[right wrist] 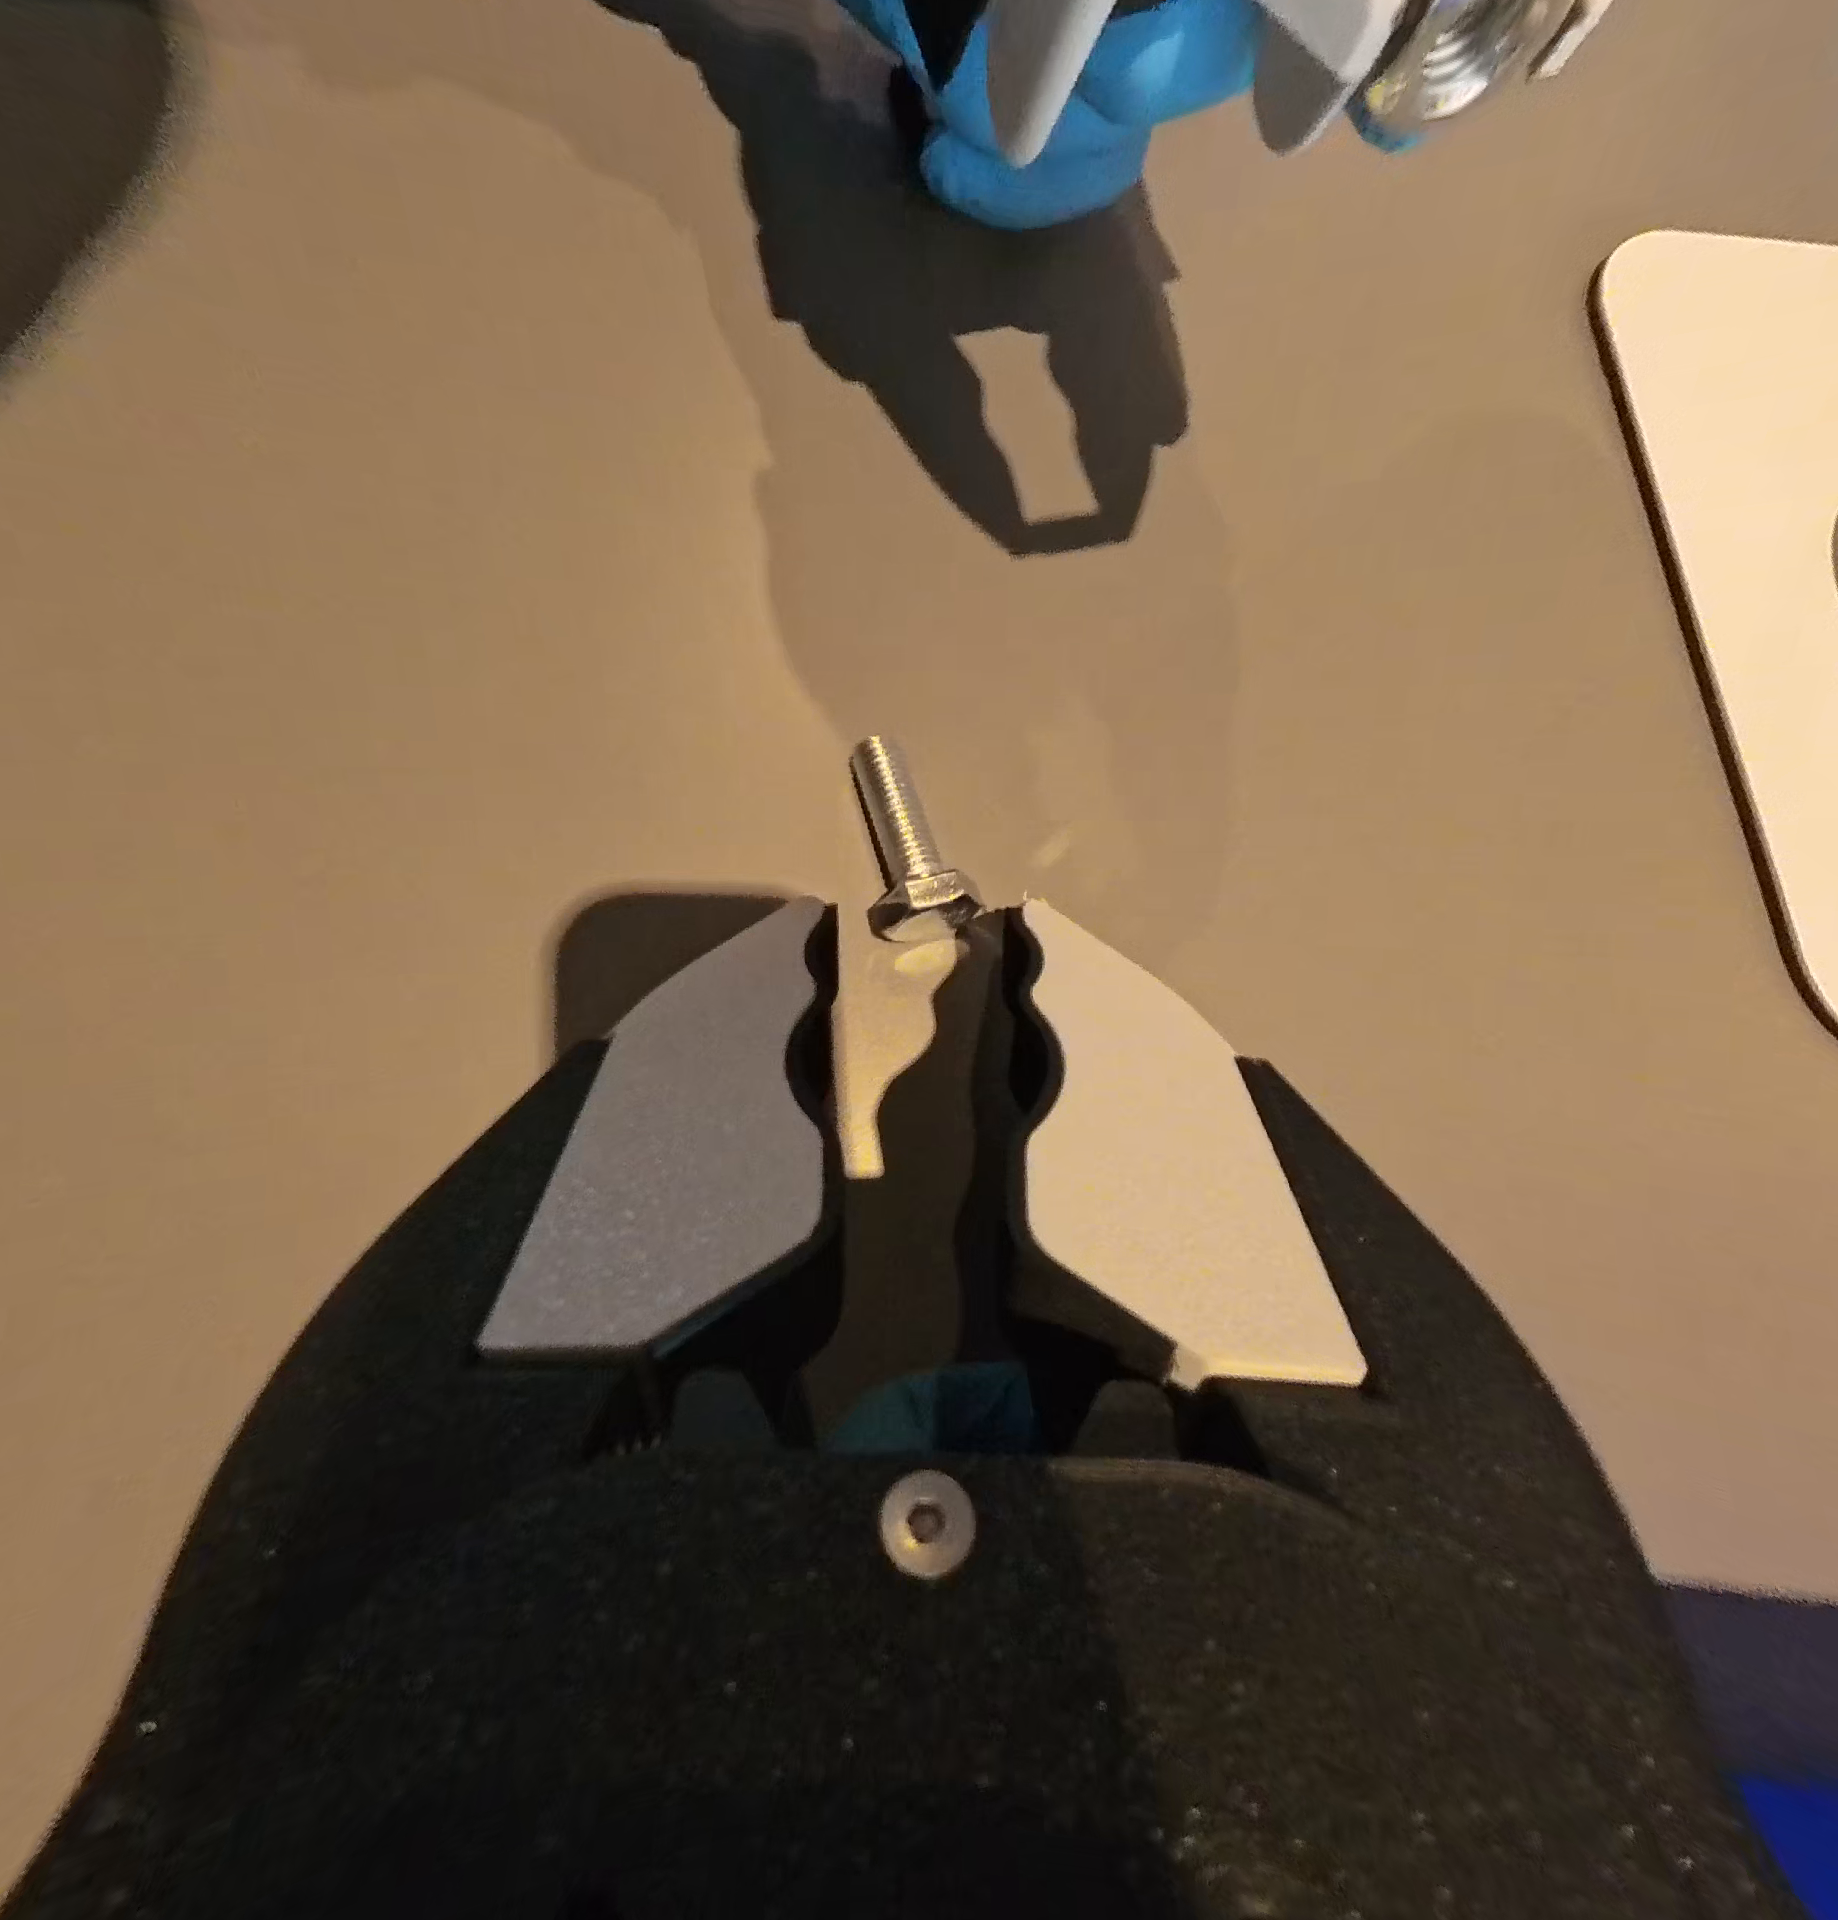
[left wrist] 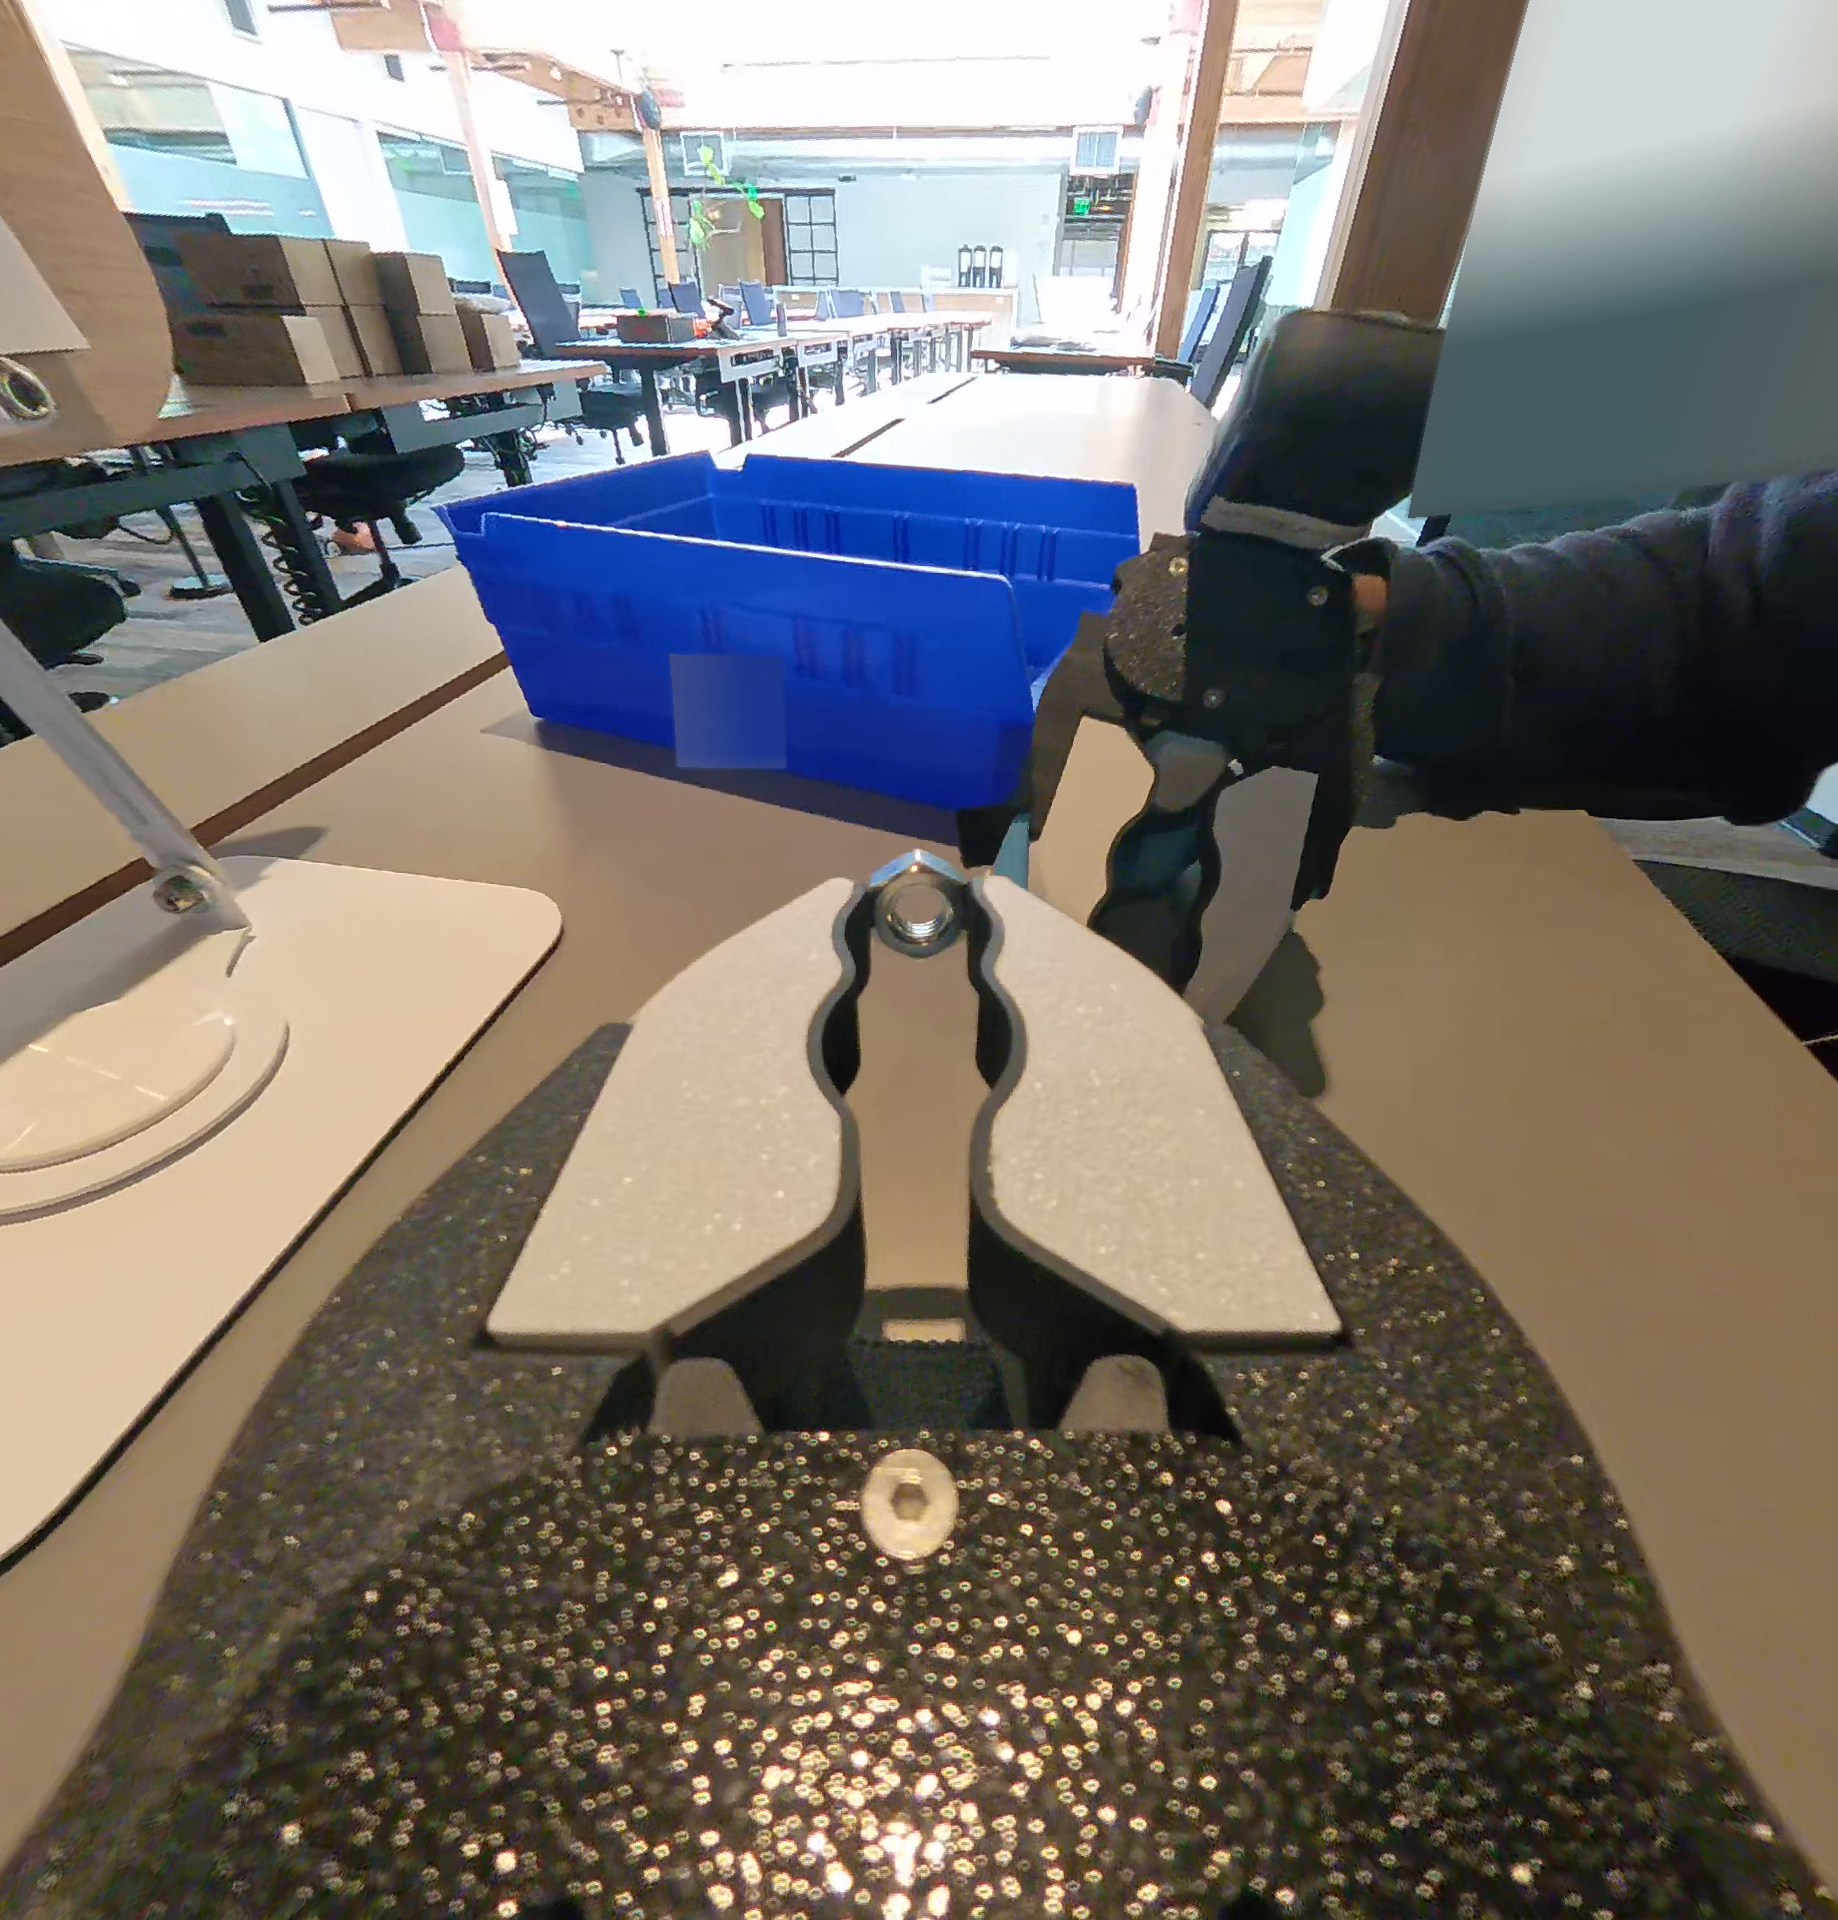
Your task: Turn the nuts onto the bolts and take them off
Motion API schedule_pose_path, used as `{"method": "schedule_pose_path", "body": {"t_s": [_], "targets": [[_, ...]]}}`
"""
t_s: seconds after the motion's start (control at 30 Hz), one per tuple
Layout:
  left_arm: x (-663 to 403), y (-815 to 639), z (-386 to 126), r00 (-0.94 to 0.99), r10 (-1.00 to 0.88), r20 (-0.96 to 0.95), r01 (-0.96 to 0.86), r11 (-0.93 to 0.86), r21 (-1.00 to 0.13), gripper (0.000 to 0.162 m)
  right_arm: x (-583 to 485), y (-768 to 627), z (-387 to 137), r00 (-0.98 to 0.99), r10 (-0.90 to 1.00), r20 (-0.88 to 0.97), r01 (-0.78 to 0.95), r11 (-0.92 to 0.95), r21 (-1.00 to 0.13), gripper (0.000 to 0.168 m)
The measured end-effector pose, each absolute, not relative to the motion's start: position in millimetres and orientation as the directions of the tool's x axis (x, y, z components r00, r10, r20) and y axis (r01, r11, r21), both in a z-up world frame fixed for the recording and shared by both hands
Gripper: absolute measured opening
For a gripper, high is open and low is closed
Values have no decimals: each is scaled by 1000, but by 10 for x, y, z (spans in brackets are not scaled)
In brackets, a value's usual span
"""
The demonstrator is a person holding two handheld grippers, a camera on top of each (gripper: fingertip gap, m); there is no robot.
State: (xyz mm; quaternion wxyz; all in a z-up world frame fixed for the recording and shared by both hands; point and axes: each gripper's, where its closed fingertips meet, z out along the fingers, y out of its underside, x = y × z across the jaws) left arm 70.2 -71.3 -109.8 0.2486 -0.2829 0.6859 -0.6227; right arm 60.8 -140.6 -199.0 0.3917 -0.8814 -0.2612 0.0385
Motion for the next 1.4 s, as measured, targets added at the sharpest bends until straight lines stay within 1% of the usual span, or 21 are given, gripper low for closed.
{"method": "schedule_pose_path", "body": {"t_s": [0.17,0.27,0.47,0.6,0.83,0.93,1.03,1.2,1.4], "targets": [[685,-782,-1107,-732,-682,9,-80,73,-994,17,589,-1402,-1989,853,502,141,440,-548,-711,26],[675,-815,-1112,-737,-676,7,-80,77,-994,17,581,-1398,-1986,850,503,154,449,-541,-711,20],[666,-829,-1111,-735,-678,-5,-71,85,-994,17,570,-1387,-1974,846,501,183,464,-525,-713,19],[659,-795,-1072,-730,-684,4,-58,57,-997,17,564,-1350,-1960,848,487,210,473,-513,-717,19],[621,-700,-1050,-718,-696,11,-54,40,-998,17,583,-1213,-1952,863,459,209,453,-525,-721,18],[620,-635,-1044,-706,-708,5,-49,42,-998,16,582,-1104,-1879,879,439,188,416,-509,-753,18],[640,-525,-1005,-687,-727,22,-39,7,-999,17,593,-982,-1767,894,418,161,369,-486,-792,18],[659,-355,-938,-661,-748,58,-24,-56,-998,17,598,-866,-1745,894,417,162,371,-488,-790,18],[679,-273,-904,-651,-755,73,-11,-87,-996,16,641,-655,-1589,923,366,115,291,-470,-833,18]]}}
